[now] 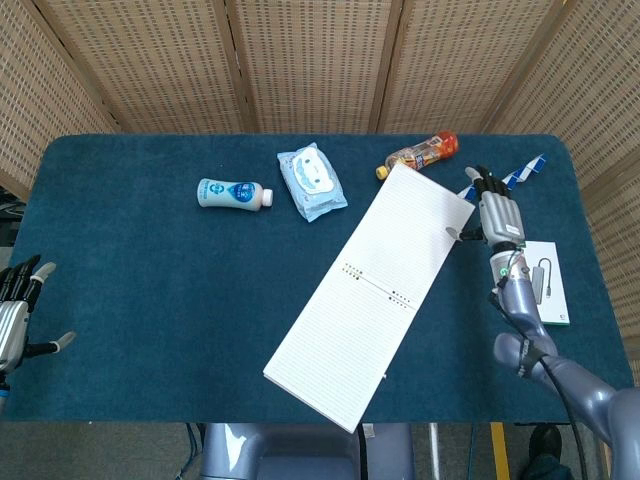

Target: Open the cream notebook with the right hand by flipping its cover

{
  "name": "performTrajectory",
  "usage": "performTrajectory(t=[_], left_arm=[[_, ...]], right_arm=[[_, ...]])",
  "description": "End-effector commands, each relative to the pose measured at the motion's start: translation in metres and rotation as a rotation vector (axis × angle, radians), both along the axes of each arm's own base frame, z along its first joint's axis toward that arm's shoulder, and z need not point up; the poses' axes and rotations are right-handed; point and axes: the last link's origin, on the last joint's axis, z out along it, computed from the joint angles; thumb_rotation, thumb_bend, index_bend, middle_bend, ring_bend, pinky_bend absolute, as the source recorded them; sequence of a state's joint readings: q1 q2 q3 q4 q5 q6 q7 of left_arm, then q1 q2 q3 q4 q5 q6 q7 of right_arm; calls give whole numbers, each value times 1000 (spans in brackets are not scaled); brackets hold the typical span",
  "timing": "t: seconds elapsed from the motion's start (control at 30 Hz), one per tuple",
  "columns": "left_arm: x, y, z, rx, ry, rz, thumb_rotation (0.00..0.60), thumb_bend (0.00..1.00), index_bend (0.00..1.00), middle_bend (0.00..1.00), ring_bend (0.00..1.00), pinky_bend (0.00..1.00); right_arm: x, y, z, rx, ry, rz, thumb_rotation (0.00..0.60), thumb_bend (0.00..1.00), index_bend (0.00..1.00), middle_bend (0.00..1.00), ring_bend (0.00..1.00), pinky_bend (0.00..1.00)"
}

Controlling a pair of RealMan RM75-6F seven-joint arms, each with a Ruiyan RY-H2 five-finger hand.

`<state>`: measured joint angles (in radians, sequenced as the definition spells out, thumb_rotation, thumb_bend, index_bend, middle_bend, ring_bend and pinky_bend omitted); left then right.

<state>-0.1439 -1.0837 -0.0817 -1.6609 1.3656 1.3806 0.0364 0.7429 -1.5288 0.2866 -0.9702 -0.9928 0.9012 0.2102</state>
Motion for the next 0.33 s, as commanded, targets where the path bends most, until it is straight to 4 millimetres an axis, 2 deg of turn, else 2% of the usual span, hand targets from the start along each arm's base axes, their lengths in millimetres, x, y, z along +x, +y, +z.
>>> performTrajectory(t=[0.03, 0.23, 0.33], left_arm=[[1, -3, 2, 8, -5, -14, 600, 0, 0, 0, 0, 0], [3, -6, 2, 1, -11, -45, 600, 0, 0, 0, 0, 0], [4, -7, 1, -5, -10, -63, 600, 0, 0, 0, 0, 0]], right_arm=[[-19, 75, 20, -30, 41, 148, 600, 0, 0, 0, 0, 0], [-37, 164, 30, -33, 99, 236, 600, 0, 0, 0, 0, 0], [-42, 194, 36, -57, 167, 262, 600, 0, 0, 0, 0, 0]])
